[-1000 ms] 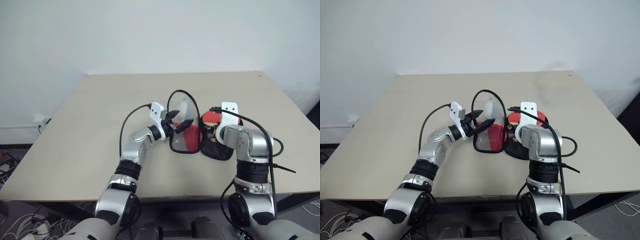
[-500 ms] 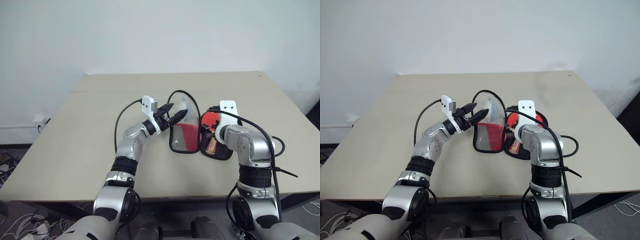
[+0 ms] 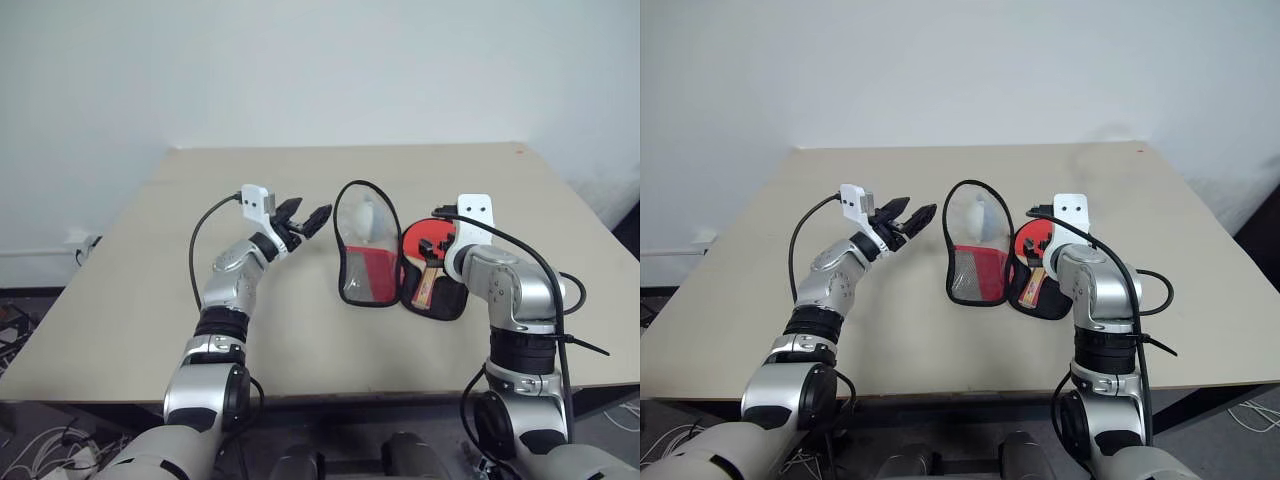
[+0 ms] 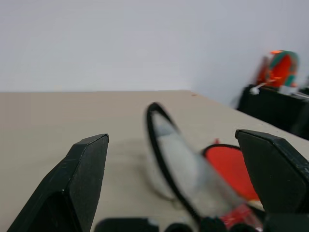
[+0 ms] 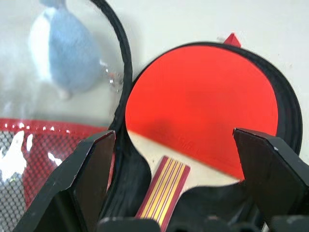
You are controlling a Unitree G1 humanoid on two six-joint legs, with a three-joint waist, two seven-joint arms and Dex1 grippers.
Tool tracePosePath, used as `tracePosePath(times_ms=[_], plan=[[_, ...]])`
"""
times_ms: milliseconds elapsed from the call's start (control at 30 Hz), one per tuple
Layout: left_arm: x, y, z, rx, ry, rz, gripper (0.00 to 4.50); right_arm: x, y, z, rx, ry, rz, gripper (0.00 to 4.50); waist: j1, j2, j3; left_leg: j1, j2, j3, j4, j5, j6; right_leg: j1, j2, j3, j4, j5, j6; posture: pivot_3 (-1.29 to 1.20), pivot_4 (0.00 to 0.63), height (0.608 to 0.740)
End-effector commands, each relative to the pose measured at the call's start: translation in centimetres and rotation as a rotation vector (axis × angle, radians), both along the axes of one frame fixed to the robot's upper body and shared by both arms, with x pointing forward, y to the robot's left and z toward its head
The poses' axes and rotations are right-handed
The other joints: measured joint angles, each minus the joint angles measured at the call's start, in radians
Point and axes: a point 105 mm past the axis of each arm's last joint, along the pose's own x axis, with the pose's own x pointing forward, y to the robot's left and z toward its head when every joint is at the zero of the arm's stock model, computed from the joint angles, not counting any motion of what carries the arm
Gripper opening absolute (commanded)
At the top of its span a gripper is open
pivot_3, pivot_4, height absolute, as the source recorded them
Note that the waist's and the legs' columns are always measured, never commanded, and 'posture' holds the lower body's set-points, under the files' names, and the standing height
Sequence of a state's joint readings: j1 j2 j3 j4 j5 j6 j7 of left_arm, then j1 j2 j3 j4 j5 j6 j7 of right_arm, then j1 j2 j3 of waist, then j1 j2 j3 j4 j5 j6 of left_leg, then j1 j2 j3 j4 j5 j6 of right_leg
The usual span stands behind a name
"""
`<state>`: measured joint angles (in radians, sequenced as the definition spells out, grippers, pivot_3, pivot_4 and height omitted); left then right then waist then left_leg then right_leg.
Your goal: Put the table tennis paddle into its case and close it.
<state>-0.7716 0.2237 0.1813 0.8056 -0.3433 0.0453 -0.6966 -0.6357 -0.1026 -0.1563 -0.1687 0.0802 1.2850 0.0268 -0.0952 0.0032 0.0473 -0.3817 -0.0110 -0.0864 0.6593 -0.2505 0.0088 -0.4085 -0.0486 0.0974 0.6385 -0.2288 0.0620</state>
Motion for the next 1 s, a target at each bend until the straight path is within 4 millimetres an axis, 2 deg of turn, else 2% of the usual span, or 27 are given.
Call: tracePosePath(times_ms=[33,100,233,333,633,733,1000], plan=[[0.8,0.9,1.1,0.065,-0.033,0.046,4.50,0.4,-0.2,1.3,0.019,-0.063,0.015,3.85,0.000,0.000,0.000,0.000,0.000,0.000,0.000,0.000,0.000,0.000,0.000,0.000,0.000,0.000,0.000,0.00,0.000,0.740],[0.8,0.8,0.3,0.098,-0.009,0.044,4.50,0.4,-0.1,1.3,0.025,-0.064,0.020,3.52,0.001,0.000,0.000,0.000,0.000,0.000,0.000,0.000,0.000,0.000,0.000,0.000,0.000,0.000,0.000,0.00,0.000,0.740],[0.7,0.3,-1.2,0.187,0.041,0.027,4.50,0.4,-0.3,1.4,0.005,-0.068,0.014,2.48,0.002,0.000,0.000,0.000,0.000,0.000,0.000,0.000,0.000,0.000,0.000,0.000,0.000,0.000,0.000,0.00,0.000,0.740],[0.7,-0.6,-2.4,0.266,0.076,-0.006,4.50,0.5,-0.5,1.5,0.001,-0.077,0.003,2.48,0.002,0.000,0.000,0.000,0.000,0.000,0.000,0.000,0.000,0.000,0.000,0.000,0.000,0.000,0.000,0.00,0.000,0.740],[-0.6,-6.1,-4.9,0.473,0.081,-0.225,4.50,1.0,-1.7,2.3,0.012,-0.117,-0.052,2.48,0.005,0.000,0.000,0.000,0.000,0.000,0.000,0.000,0.000,0.000,0.000,0.000,0.000,0.000,0.000,0.00,0.000,0.740],[-0.9,-7.4,-4.8,0.482,0.064,-0.276,4.50,1.0,-2.0,2.5,0.015,-0.125,-0.066,2.48,0.010,0.000,0.000,0.000,0.000,0.000,0.000,0.000,0.000,0.000,0.000,0.000,0.000,0.000,0.000,0.00,0.000,0.740],[-1.5,-10.1,-2.6,0.375,-0.009,-0.384,4.50,1.0,-3.2,2.8,0.027,-0.151,-0.130,2.48,0.014,-0.001,0.000,0.000,0.000,0.001,0.000,0.000,0.000,0.000,0.000,0.000,0.000,0.000,0.000,0.00,0.000,0.740]])
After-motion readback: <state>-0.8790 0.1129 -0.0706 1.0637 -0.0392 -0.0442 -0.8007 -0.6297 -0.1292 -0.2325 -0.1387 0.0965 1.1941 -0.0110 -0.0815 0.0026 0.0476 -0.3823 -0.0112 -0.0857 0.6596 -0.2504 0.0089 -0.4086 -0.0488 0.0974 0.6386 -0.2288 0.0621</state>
